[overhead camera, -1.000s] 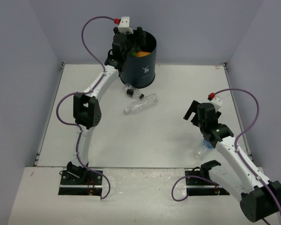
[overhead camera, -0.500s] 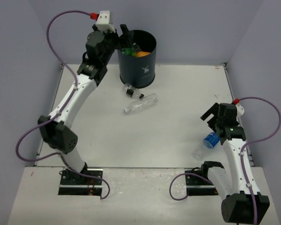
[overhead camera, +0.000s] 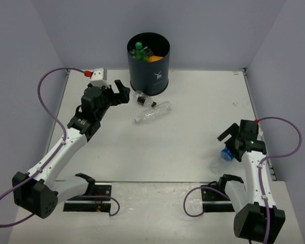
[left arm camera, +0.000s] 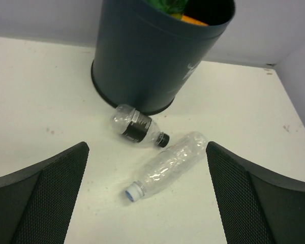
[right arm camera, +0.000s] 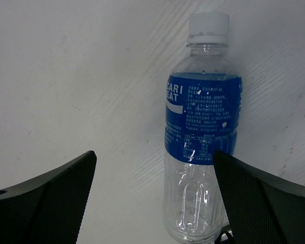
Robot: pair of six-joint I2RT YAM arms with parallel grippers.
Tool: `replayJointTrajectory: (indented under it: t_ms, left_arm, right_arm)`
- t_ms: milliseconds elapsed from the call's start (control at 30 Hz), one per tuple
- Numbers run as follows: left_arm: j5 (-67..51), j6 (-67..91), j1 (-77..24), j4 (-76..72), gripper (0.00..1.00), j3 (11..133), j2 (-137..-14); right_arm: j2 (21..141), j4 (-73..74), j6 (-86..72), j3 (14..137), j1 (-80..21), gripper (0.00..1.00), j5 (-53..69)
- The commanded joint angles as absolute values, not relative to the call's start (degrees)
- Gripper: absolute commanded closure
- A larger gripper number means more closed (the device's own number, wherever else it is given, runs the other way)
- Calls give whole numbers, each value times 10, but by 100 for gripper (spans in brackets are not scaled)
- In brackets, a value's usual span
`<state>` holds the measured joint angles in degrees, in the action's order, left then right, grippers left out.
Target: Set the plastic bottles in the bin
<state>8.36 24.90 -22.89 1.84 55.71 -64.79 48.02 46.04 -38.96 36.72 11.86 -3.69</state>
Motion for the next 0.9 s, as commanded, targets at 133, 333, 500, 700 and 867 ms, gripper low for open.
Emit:
replayJointTrajectory:
  t_ms: [133,333,500,700,867]
  left_arm:
    - [163,237,-226,15,0,513,-553]
    - [174,240,-226,-9,0,486,-542]
    - [190,244,-225,-1,0,490,-548]
    - [204,248,-225,34,0,493,-544]
    - [233,269,-225,51,0,486,-536]
  right_arm:
    - [558,419,-419,345,123,1,-47]
    - [639,351,-425,322,123,1,-42]
    - [668,317,-431,317,123,5,-39]
    - [652,260,-416,317,123,54,-2]
    - [556,203,-358,348,113,71,47]
